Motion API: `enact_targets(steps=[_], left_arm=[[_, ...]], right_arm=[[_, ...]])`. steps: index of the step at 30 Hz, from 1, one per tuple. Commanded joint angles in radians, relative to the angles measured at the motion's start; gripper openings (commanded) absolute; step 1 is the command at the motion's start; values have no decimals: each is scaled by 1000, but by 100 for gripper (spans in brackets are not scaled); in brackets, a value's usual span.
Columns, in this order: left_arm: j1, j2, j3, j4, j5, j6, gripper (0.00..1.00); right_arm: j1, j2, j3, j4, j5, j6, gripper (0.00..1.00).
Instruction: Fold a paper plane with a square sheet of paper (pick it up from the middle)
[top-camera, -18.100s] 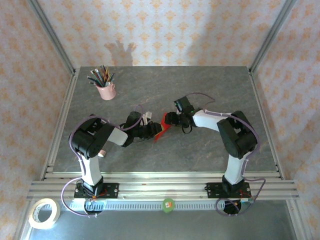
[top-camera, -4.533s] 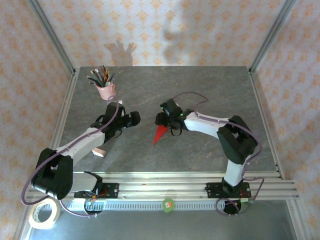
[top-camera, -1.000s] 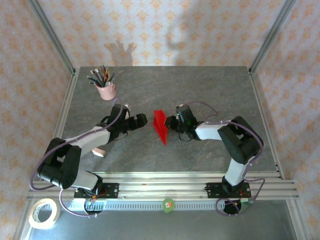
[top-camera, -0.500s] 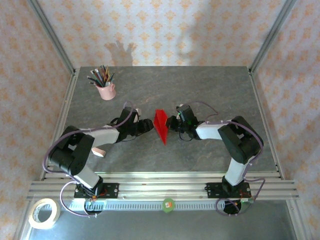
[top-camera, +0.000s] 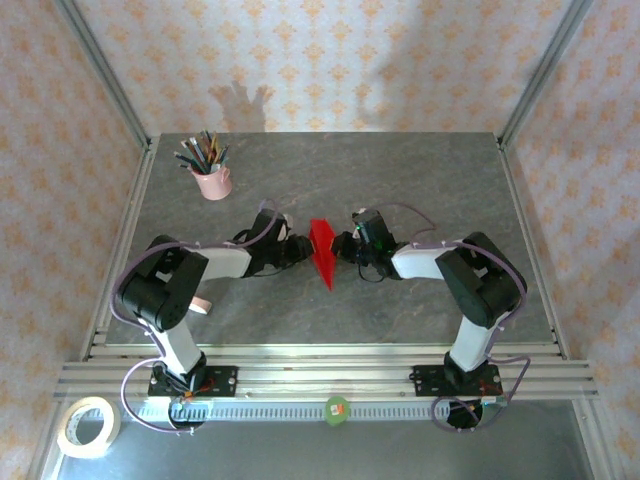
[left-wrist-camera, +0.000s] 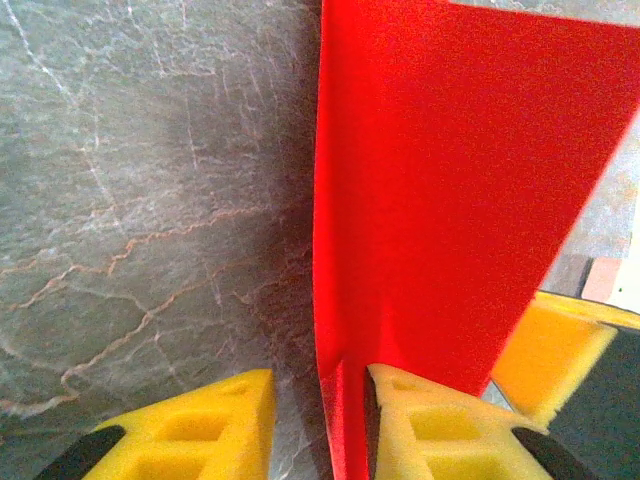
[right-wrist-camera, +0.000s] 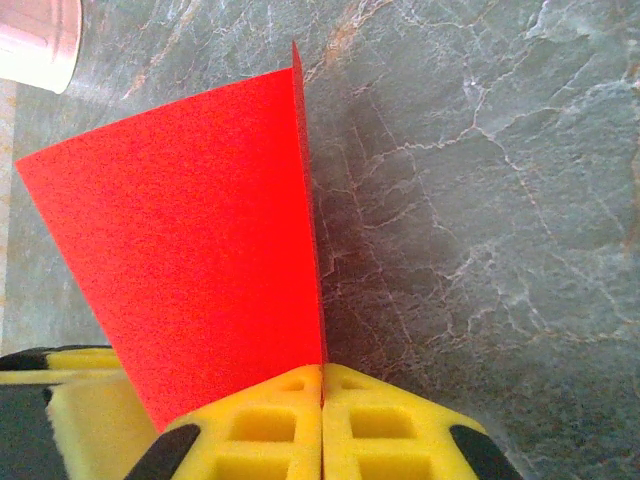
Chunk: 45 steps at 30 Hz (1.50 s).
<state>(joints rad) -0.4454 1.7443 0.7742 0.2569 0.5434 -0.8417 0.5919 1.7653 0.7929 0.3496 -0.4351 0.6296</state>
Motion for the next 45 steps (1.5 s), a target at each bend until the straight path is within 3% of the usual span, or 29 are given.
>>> enact_targets(steps=[1,7,11,30,35,39,45], left_arm=[[-8,32,35,23,14,-13,27],[-4,49,74,-3,12,3,9],[6,23,105,-68,-14,48,3],[51,-18,33,-24,-79,-6,2],[51,-1,37,-30,-74,-9,2],[51,3,37,-15,-61,-16,1],[51,1,41,-15,-55,-7,1]], right_arm=[[-7,17,5,19,3,-18,7],[-20,-16,-11,49,3,1,4],[-40,-74,-31,66,29,-1,3],[-72,-6,-51,106,36,33,5],[-71,30,-12,31,50,41,7],[-71,34,13,-20,40,56,12],[-71,-58,37,-82,43,32,29]])
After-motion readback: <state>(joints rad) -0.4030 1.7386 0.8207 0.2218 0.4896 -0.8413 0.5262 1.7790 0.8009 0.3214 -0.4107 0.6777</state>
